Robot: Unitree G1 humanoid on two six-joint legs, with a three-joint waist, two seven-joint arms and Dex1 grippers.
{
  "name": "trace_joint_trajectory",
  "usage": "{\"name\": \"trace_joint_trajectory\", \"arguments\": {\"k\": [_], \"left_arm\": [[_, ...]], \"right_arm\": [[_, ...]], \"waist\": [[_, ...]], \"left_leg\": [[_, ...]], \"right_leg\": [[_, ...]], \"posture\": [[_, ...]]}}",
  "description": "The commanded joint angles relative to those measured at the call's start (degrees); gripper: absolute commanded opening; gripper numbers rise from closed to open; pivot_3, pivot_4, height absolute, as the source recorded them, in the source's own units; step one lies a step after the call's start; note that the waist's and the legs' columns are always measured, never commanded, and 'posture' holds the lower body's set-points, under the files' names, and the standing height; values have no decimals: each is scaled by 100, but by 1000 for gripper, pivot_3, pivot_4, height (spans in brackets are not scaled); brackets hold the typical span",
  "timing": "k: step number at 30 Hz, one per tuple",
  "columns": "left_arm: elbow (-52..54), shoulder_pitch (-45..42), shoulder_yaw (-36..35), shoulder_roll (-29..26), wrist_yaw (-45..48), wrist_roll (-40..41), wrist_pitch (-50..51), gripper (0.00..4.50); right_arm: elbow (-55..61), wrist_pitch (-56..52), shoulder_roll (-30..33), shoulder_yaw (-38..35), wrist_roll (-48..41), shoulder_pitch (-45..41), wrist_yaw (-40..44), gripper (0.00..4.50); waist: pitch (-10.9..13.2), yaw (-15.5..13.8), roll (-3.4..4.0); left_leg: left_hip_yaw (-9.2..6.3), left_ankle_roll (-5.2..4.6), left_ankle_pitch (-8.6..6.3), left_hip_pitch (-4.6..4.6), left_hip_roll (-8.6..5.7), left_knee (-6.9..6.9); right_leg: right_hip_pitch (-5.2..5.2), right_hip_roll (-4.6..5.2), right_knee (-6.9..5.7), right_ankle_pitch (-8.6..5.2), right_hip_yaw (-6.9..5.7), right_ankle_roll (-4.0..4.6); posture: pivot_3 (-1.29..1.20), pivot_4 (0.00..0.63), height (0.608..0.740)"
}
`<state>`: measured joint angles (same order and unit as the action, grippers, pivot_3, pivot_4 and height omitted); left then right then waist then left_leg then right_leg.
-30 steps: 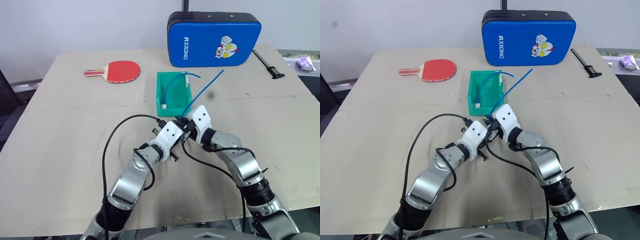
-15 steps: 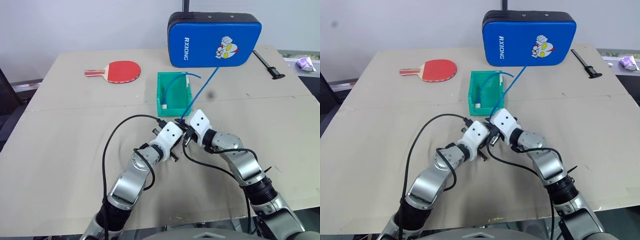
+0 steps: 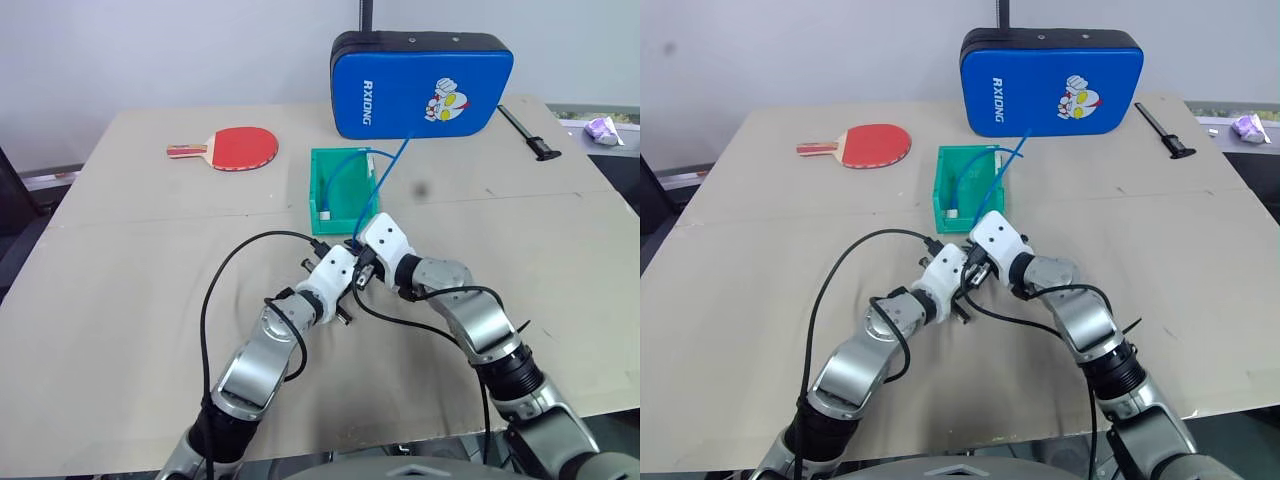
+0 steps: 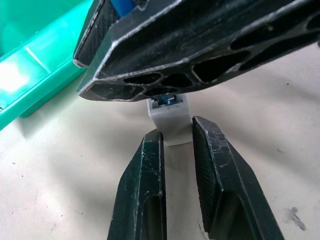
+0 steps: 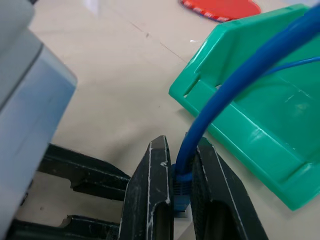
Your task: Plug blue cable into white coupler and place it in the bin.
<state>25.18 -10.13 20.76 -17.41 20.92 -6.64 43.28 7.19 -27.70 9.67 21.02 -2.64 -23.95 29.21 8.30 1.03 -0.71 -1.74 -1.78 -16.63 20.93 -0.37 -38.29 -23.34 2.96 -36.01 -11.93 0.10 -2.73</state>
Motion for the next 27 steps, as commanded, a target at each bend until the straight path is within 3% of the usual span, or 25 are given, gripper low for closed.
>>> {"name": "trace_joint_trajectory", "arguments": {"k": [1, 3, 6, 7, 14, 18, 23, 27], "left_arm": [[234, 92, -13, -42, 93, 77, -121, 194], [233, 136, -101, 25, 70, 154, -193, 1218], [202, 263, -208, 73, 25, 224, -594, 2240], [213, 338, -252, 75, -77, 172, -776, 2782], [1393, 1621, -1626, 45, 624, 1755, -1233, 2782], [1996, 1806, -2686, 137, 663, 2847, -998, 2782], [2240, 1455, -3747, -332, 571, 3934, -424, 2782], [2259, 987, -4197, -745, 381, 4622, -29, 2782]], "right_arm": [[-118, 278, -169, -333, -177, 94, -132, 0], [-111, 516, -208, -480, -233, 82, -142, 0], [-95, 815, -227, -656, -345, 81, -121, 0], [-60, 818, -233, -719, -403, 86, -108, 0], [692, 247, -15, -1249, -1416, -309, 489, 0], [791, -472, 23, -1611, -1994, -1166, 481, 0], [-449, -871, -16, -1497, -1855, -2400, 380, 0], [-2159, -121, -237, -1186, -1286, -3250, 465, 0]], "waist": [[1, 0, 0], [1, -1, 0], [5, -22, 1], [5, -29, 1], [11, -23, 9], [15, -23, 9], [14, -20, 9], [14, -11, 8]], "left_leg": [[0, 0, 0, 1, 1, 0], [3, 0, 0, 1, 2, 0], [5, 0, 0, 8, 0, -1], [5, 0, 0, 15, 0, -2], [-2, 3, 0, 62, 7, 0], [-10, 2, -1, 81, 5, -6], [-16, 2, 0, 71, 2, -7], [-22, 9, 5, 73, -4, -9]], "right_leg": [[0, 0, 0, 0, 1, 0], [-1, 1, 0, 0, 4, 0], [-5, 6, 2, 1, 5, -1], [-9, 7, 3, 1, 5, -1], [-57, 22, 12, 1, 23, 0], [-67, 28, 10, 2, 16, 2], [-58, 11, 8, 5, -14, 7], [-55, 6, 9, 7, -22, 9]], "posture": [[0, 150, 740], [0, 150, 740], [0, 150, 740], [0, 150, 740], [0, 150, 740], [0, 150, 740], [0, 150, 740], [0, 150, 740]]}}
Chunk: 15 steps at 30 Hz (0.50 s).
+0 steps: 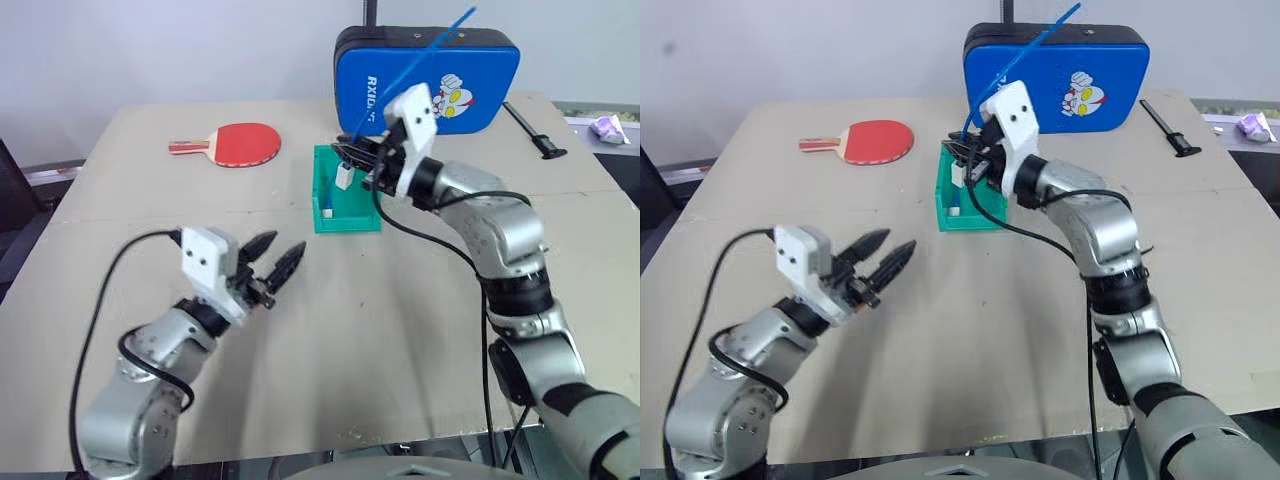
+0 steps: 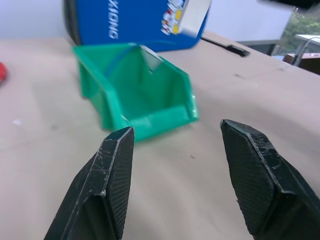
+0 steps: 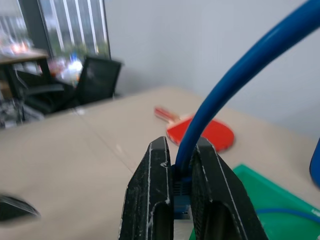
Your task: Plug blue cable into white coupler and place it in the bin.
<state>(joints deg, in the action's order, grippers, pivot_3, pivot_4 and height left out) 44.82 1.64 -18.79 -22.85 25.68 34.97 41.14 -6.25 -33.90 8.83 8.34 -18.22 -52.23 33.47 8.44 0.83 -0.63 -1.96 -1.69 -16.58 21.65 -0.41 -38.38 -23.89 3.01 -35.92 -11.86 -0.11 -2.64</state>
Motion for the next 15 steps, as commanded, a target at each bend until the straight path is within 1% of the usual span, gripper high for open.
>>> {"name": "trace_joint_trajectory", "arguments": {"k": [1, 3, 5, 7, 9, 10, 11, 12, 13, 14, 15], "left_arm": [[312, -233, -283, -289, -129, 577, 251, 2782], [323, -262, -314, -432, -189, 735, 325, 2782], [321, -246, -325, -575, -260, 754, 350, 2782], [300, -205, -332, -653, -329, 764, 341, 2860], [303, -134, -305, -745, -367, 726, 325, 2860], [301, -42, -313, -754, -354, 720, 276, 2860], [297, 31, -323, -763, -344, 730, 229, 2860], [292, 112, -322, -774, -336, 700, 177, 2860], [291, 174, -309, -776, -335, 674, 132, 2860], [292, 202, -268, -801, -347, 643, 122, 2860], [297, 233, -238, -821, -358, 623, 117, 2860]], "right_arm": [[-1289, 748, -246, 101, 387, -628, 29, 0], [-2010, 1124, -385, 78, 540, -931, 11, 0], [-2678, 1507, -483, 29, 679, -1193, -22, 0], [-3097, 1904, -515, 22, 780, -1344, 110, 806], [-3259, 1960, -556, -122, 693, -1413, 161, 1549], [-3263, 1996, -525, -157, 696, -1420, 200, 1988], [-3269, 2039, -504, -173, 717, -1424, 237, 2536], [-3192, 2027, -439, -203, 723, -1392, 280, 3065], [-3014, 1957, -324, -249, 708, -1305, 324, 3468], [-2625, 1756, -128, -328, 630, -1088, 395, 3858], [-2275, 1561, 35, -390, 553, -883, 445, 4399]], "waist": [[0, 17, 0], [1, 27, 1], [1, 36, 0], [1, 28, 1], [1, 30, 1], [2, 32, 2], [3, 32, 4], [3, 32, 4], [3, 31, 4], [4, 10, 4], [4, -20, 3]], "left_leg": [[3, 1, 1, 1, -4, 0], [5, 27, 15, 3, -9, 2], [8, 30, 17, 8, -9, 6], [7, 32, 17, 17, -8, 14], [5, 33, 16, 26, -6, 17], [6, 33, 16, 27, -5, 19], [7, 33, 16, 29, -4, 20], [8, 33, 16, 30, -4, 20], [9, 33, 16, 29, -3, 19], [9, 33, 16, 28, -4, 18], [6, 33, 16, 29, -3, 18]], "right_leg": [[-1, 0, 0, 0, 2, -1], [-2, 1, 3, 1, 5, -1], [-9, 1, 6, 0, 8, -2], [-21, 2, 7, 0, 7, -2], [-30, 5, 7, 0, 5, -2], [-30, 6, 7, 0, 6, -2], [-30, 7, 7, 0, 6, -2], [-30, 8, 8, 0, 7, -2], [-30, 9, 11, 0, 7, -2], [-30, 9, 16, 0, 8, -2], [-30, 10, 17, 0, 5, -1]], "posture": [[0, 150, 740], [0, 150, 740], [0, 150, 740], [0, 150, 740], [0, 150, 740], [0, 150, 740], [0, 150, 740], [0, 150, 740], [0, 150, 740], [0, 150, 740], [0, 150, 740]]}}
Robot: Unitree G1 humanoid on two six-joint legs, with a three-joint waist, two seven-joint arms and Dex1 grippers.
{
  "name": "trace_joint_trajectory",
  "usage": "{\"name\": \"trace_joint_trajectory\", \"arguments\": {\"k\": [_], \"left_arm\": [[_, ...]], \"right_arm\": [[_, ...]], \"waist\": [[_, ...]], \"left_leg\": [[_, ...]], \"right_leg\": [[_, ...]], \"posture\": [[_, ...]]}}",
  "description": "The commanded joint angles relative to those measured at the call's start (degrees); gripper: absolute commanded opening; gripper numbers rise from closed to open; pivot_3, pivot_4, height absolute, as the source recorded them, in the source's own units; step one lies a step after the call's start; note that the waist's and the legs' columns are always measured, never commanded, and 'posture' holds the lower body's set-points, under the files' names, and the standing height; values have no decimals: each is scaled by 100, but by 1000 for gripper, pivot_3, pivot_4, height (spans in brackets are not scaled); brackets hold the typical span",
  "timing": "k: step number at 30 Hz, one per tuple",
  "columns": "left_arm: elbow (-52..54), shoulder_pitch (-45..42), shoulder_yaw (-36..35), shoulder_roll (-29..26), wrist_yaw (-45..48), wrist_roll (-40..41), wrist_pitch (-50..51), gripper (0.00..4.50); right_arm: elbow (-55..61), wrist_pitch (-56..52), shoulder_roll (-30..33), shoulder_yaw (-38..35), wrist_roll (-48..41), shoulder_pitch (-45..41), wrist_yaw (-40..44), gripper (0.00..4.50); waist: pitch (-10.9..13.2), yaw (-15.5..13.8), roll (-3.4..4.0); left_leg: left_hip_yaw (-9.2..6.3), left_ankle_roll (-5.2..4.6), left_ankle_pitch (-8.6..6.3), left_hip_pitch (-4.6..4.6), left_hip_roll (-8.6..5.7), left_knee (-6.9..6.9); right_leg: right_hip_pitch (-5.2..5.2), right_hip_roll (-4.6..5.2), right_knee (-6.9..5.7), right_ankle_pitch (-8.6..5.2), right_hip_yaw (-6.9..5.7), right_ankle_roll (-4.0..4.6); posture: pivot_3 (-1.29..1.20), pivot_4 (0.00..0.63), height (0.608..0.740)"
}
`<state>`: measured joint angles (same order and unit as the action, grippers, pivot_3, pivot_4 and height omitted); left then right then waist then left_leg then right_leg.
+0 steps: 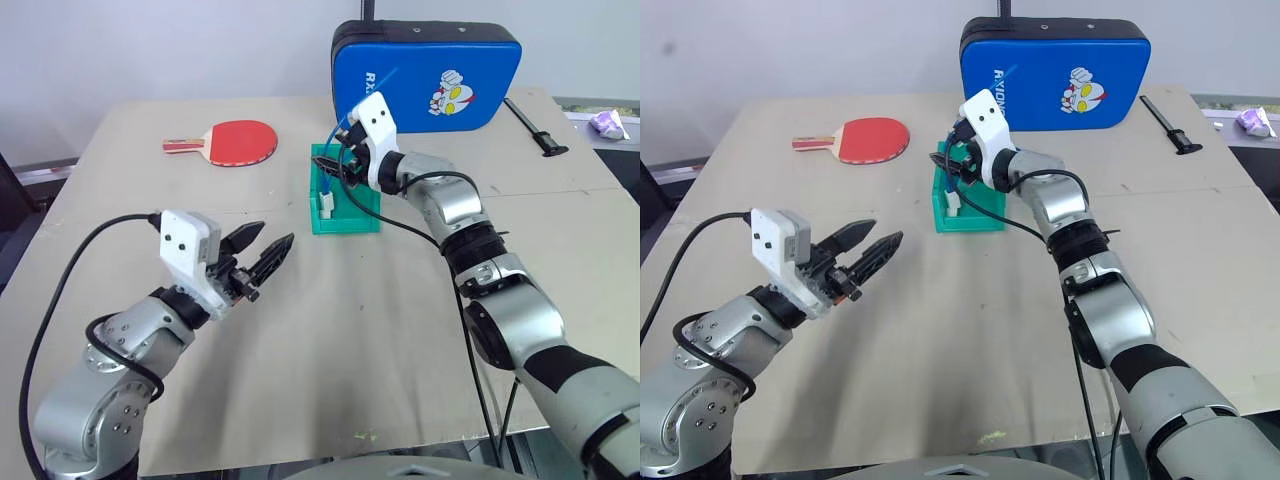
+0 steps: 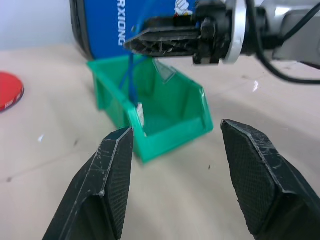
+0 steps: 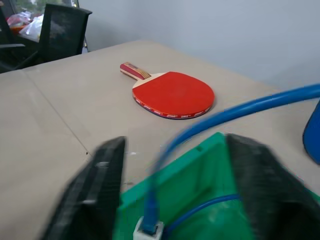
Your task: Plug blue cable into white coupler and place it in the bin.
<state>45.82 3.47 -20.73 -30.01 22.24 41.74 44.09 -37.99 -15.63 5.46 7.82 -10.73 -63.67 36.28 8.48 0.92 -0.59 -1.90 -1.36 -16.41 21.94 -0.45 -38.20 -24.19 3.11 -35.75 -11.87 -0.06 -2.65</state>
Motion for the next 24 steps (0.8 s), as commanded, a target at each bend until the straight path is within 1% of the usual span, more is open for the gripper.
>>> {"name": "trace_joint_trajectory", "arguments": {"k": [1, 4, 6, 9, 11, 12, 14, 16, 17, 19, 24], "left_arm": [[201, 105, -1, -149, -35, -101, -152, 2860], [243, 397, 167, -344, -87, -446, -161, 2860], [295, 692, 265, -364, -105, -664, -263, 2860], [259, 1237, 420, -238, -33, -981, -617, 2860], [191, 1578, 486, -105, 108, -1074, -901, 2860], [91, 1800, 534, -60, 180, -1218, -1095, 3094], [-100, 2140, 572, 57, 327, -1407, -1477, 3566], [-312, 2428, 608, 114, 459, -1676, -1896, 4488], [-450, 2529, 656, 131, 447, -1865, -2062, 4488], [-745, 2581, 806, 85, 428, -2192, -2208, 4488], [-1216, 2411, 1086, -13, 798, -2393, -2547, 4488]], "right_arm": [[1279, -459, 564, -381, -259, 526, 230, 4464], [2187, -931, 1048, -445, -389, 1261, 398, 4464], [2889, -1158, 1519, -652, -620, 2019, 659, 4464], [3927, -929, 2335, -918, -923, 3371, 1352, 4464], [4437, -764, 2694, -1043, -1239, 4134, 1902, 4464], [4609, -830, 2798, -1150, -1325, 4525, 1928, 4489], [4758, -751, 2913, -1302, -1384, 5155, 1943, 4500], [4733, -322, 2903, -1436, -1370, 5744, 2044, 4500], [4652, -55, 2855, -1506, -1377, 6016, 2124, 4500], [4381, 591, 2794, -1521, -1179, 6298, 2170, 4500], [4220, 980, 2666, -1520, -1214, 6571, 2098, 4500]], "waist": [[0, -53, -1], [0, -46, 0], [-1, -35, -2], [6, -41, 7], [11, -15, 12], [11, -4, 11], [11, 14, 8], [13, -15, 4], [15, -28, 3], [15, -32, 0], [22, -32, -23]], "left_leg": [[-9, 0, 0, 2, 0, -1], [-7, -2, -1, -1, -3, -3], [-1, -3, -1, -4, -3, -2], [-3, -26, -14, -2, -1, 0], [3, -30, -17, -2, 3, 1], [13, -32, -18, -6, 8, 2], [24, -35, -21, -26, 23, 2], [28, -36, -21, -34, 28, 1], [24, -37, -21, -33, 28, 0], [29, -39, -20, -35, 27, -12], [44, -40, -19, -82, 28, -21]], "right_leg": [[1, 2, -1, 0, -6, 0], [6, 4, -2, 0, -3, 0], [6, 4, -3, 0, 4, 0], [10, 4, 6, -2, 4, 0], [9, 4, 14, -2, 9, -1], [8, 4, 12, -1, 20, -1], [22, 5, 12, -2, 31, 0], [27, -2, 10, -16, 38, 23], [28, -13, 10, -17, 35, 24], [32, -24, 5, -17, 33, 25], [71, -26, 2, -29, 44, 3]], "posture": [[0, 150, 740], [0, 150, 740], [0, 150, 740], [0, 150, 740], [0, 150, 740], [0, 150, 740], [0, 150, 740], [0, 150, 740], [0, 150, 740], [0, 150, 740], [0, 150, 740]]}}
